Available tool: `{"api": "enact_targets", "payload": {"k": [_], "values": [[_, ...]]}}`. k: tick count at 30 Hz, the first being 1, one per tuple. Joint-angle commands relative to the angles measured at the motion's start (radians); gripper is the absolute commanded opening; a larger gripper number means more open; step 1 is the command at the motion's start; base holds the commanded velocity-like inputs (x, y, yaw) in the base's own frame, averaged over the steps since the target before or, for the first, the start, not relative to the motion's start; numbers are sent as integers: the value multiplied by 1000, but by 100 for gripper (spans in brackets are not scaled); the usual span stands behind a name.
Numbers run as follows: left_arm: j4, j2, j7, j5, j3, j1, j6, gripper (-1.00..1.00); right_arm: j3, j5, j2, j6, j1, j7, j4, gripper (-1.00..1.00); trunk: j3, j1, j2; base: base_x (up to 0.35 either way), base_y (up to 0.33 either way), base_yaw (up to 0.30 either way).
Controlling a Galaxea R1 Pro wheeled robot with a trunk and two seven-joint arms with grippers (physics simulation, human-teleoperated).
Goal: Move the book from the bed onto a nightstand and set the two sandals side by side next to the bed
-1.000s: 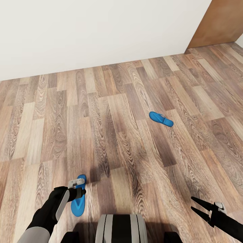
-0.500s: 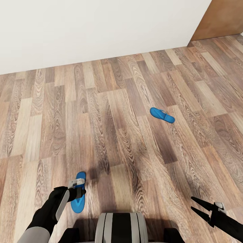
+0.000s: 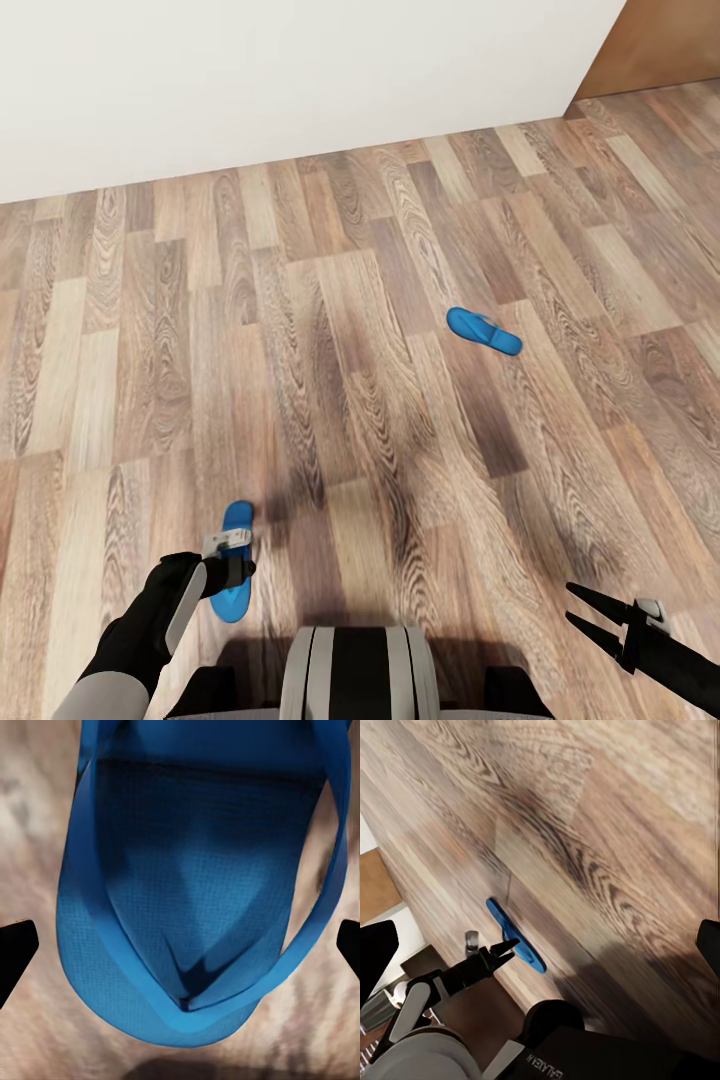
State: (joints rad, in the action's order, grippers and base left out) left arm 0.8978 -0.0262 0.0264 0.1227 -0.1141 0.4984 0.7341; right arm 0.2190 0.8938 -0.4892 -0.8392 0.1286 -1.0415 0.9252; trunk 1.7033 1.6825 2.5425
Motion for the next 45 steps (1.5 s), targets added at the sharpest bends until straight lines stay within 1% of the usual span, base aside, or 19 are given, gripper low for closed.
{"api": "enact_targets", "payload": {"k": [1,2,19,20,37,45], "values": [[1,0,3,8,-1,0,5,100,0,3,0,-5,0,-1,0,100,4,0,0,0,0,0],[1,0,3,8,-1,0,5,100,0,3,0,-5,0,-1,0,100,8,1,1,0,0,0],[1,0,3,10,-2,0,5,100,0,3,0,-5,0,-1,0,100,8,1,1,0,0,0],[1,0,3,11,-2,0,5,-100,0,3,0,-6,0,-1,0,100,8,1,1,0,0,0],[1,-1,3,9,-3,0,5,-100,0,3,0,-5,0,-1,0,100,8,1,1,0,0,0],[1,-1,2,9,-2,0,5,-100,0,3,0,-5,0,-1,0,100,-23,-3,-1,0,0,0]]}}
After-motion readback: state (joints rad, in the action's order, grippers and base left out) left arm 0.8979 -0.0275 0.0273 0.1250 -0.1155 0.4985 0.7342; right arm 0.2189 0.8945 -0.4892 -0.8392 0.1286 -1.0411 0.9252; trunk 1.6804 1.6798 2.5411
